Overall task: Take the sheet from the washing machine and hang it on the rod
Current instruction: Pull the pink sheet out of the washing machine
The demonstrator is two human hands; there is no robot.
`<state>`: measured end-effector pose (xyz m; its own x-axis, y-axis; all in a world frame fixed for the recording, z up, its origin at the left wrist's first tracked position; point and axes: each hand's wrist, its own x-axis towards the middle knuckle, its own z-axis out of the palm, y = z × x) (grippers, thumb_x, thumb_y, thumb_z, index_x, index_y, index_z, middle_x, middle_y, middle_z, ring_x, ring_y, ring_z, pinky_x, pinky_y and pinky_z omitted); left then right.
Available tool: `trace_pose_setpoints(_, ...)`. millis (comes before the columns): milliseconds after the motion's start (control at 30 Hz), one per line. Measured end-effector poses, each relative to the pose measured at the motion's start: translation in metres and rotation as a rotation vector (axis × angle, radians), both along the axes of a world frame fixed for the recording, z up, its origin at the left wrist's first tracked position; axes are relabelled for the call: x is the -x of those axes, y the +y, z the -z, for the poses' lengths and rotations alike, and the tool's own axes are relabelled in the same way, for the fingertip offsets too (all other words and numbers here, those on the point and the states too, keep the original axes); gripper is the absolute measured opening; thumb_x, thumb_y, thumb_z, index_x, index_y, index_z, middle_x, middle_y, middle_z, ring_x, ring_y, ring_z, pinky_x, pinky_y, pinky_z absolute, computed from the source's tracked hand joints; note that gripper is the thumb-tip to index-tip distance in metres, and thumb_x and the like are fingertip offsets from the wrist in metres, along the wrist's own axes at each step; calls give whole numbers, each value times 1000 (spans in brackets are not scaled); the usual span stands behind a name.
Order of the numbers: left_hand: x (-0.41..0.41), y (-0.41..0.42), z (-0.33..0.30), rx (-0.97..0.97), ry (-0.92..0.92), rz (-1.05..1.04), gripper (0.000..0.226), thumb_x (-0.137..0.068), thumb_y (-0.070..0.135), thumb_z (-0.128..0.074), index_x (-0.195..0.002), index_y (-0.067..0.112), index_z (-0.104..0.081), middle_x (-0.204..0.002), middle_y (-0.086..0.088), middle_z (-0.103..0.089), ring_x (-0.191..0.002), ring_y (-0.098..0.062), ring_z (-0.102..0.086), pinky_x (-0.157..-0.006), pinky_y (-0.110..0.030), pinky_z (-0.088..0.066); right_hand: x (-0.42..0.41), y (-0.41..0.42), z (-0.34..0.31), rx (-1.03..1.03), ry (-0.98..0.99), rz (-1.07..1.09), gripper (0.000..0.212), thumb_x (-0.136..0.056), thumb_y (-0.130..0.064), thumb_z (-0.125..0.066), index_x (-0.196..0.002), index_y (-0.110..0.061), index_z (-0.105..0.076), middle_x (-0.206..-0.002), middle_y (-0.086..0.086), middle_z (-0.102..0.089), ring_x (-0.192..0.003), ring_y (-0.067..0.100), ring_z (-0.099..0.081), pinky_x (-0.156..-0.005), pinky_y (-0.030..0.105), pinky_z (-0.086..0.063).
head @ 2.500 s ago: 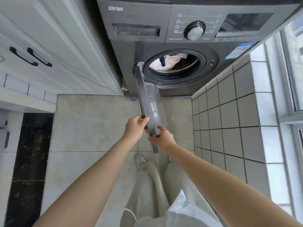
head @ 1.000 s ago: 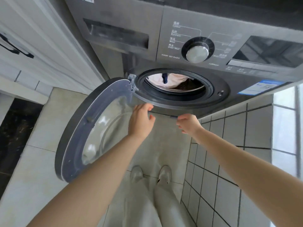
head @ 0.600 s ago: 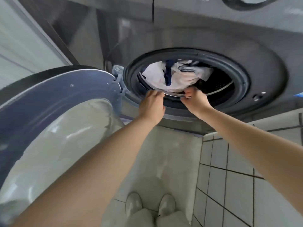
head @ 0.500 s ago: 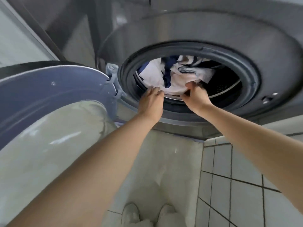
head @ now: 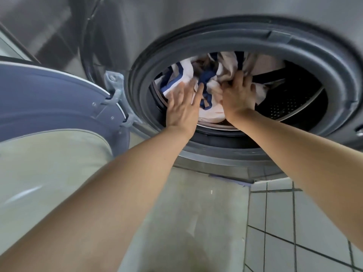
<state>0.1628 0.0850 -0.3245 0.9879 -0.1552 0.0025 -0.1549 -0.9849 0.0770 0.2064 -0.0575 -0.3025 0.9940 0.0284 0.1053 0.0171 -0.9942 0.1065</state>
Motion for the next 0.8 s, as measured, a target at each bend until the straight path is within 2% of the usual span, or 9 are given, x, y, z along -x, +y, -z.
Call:
trace_pose_setpoints(100, 9, -2, 1, 61, 33, -15, 88, -92, 11, -52, -151, 22, 13, -161, -5, 5, -147, -33, 8, -119, -49, -4, 3, -4, -2, -25, -46, -44, 36, -97, -16, -38, -128, -9, -55, -137, 20, -37, -127, 43, -32, -101, 53, -29)
trace_pose_setpoints(233, 28, -4, -9, 212, 26, -36, 96, -88, 22, -63, -152, 21, 8, -161, -7, -8, -147, -35, -6, -118, -48, -13, 33, -11, -7, -123, -10, -15, 31, -90, -9, -49, -118, -17, -59, -127, 15, -50, -118, 37, -44, -104, 56, -21)
trace_pose_setpoints(300, 38, -5, -17, 308, 40, -31, 100, -84, 25, -69, -153, 21, 4, -161, -6, -8, -146, -36, -9, -117, -45, -16, 56, -14, -11, -153, 1, -40, 26, -87, -4, -53, -109, -15, -59, -109, 13, -62, -101, 35, -57, -101, 59, -30)
trace_pose_setpoints(400, 55, -5, -30, 328, -11, 52, 106, -77, 26, -77, -153, 24, -3, -161, -8, -10, -146, -36, -12, -115, -46, -22, 92, -15, -21, -202, -22, -169, 21, -81, 3, -58, -98, -10, -58, -92, 13, -66, -80, 37, -63, -81, 49, -46)
trace_pose_setpoints(467, 68, -3, -38, 339, -22, 88, 107, -73, 25, -79, -153, 26, -9, -160, -9, -14, -145, -36, -15, -114, -49, -25, 113, -13, -34, -255, -36, -228, 19, -79, 4, -58, -94, -8, -58, -89, 13, -65, -79, 38, -62, -74, 47, -46)
trace_pose_setpoints(533, 80, 1, -47, 365, -37, 129, 105, -69, 21, -82, -152, 26, -17, -158, -6, -18, -144, -35, -20, -112, -51, -27, 130, -12, -52, -319, -71, -265, 19, -80, 2, -58, -96, -7, -58, -89, 12, -65, -83, 37, -61, -75, 47, -47)
trace_pose_setpoints(633, 94, 4, -61, 416, -84, 208, 92, -68, 17, -81, -147, 17, -33, -155, -8, -29, -141, -33, -28, -111, -51, -29, 158, -12, -82, -380, -133, -346, 20, -81, -1, -58, -101, -6, -61, -87, 10, -65, -82, 35, -61, -73, 44, -50)
trace_pose_setpoints(733, 106, 4, -80, 471, -102, 285, 73, -76, 11, -73, -142, 14, -42, -147, -9, -43, -138, -29, -35, -112, -50, -29, 191, -13, -105, -412, -140, -407, 6, -83, 0, -58, -88, -5, -59, -75, 9, -59, -71, 33, -56, -64, 38, -47)
trace_pose_setpoints(800, 117, 3, -89, 476, -113, 339, 58, -79, 4, -66, -135, 12, -52, -137, -8, -55, -135, -25, -41, -110, -47, -32, 210, -16, -116, -449, -111, -399, 7, -87, -2, -58, -82, -5, -56, -72, 8, -56, -69, 31, -53, -62, 37, -45)
